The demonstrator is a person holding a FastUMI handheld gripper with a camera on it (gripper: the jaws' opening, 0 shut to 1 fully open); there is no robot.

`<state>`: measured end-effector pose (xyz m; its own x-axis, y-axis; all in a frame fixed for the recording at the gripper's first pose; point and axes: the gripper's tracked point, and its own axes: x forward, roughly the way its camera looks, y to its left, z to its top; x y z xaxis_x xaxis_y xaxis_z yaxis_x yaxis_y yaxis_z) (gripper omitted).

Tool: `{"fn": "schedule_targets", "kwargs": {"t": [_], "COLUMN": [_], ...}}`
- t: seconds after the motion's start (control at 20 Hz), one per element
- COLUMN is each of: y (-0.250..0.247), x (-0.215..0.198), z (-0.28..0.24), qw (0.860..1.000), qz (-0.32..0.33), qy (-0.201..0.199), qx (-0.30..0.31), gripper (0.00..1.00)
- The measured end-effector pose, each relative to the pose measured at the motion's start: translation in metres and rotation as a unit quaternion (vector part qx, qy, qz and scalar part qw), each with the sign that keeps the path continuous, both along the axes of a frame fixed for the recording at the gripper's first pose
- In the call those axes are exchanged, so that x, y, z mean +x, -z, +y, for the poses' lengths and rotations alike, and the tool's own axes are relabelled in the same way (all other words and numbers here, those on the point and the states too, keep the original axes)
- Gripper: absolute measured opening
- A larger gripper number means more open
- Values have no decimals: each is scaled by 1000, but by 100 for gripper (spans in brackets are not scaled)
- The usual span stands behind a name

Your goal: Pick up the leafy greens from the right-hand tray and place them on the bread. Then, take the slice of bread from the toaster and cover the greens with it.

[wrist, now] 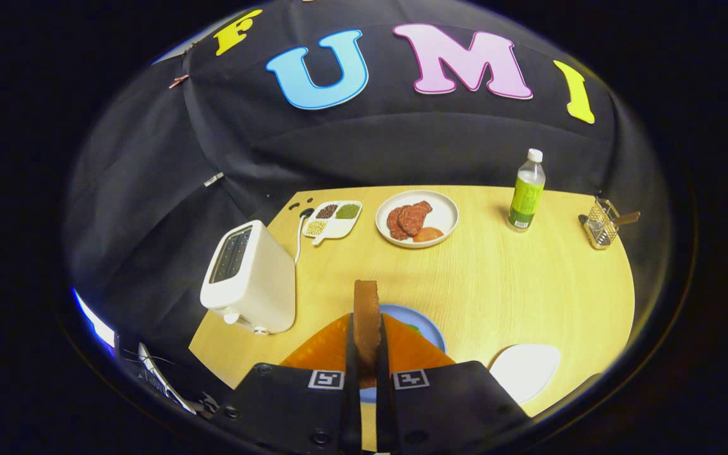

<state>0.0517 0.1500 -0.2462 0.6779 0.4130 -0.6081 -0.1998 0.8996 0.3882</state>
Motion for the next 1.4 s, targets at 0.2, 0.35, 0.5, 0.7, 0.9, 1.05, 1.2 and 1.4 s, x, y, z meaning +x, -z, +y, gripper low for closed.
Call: {"fn": "schedule_targets", "kwargs": {"t": [0.2,0.35,0.5,0.7,0.9,1.05,1.2,1.4], "y": [22,42,60,82,102,117,129,146], "x": [-5,-4,0,6,4,2,1,-1], "z": [22,31,34,16,-3,-15,-23,-28], "qw": [999,999,997,995,993,991,990,989], "qz": [20,31,48,65,94,111,125,139], "qy": [4,5,17,43,53,58,57,43], "qx": [29,32,50,56,56,43,37,18], "gripper": [14,14,14,14,17,30,46,64]}}
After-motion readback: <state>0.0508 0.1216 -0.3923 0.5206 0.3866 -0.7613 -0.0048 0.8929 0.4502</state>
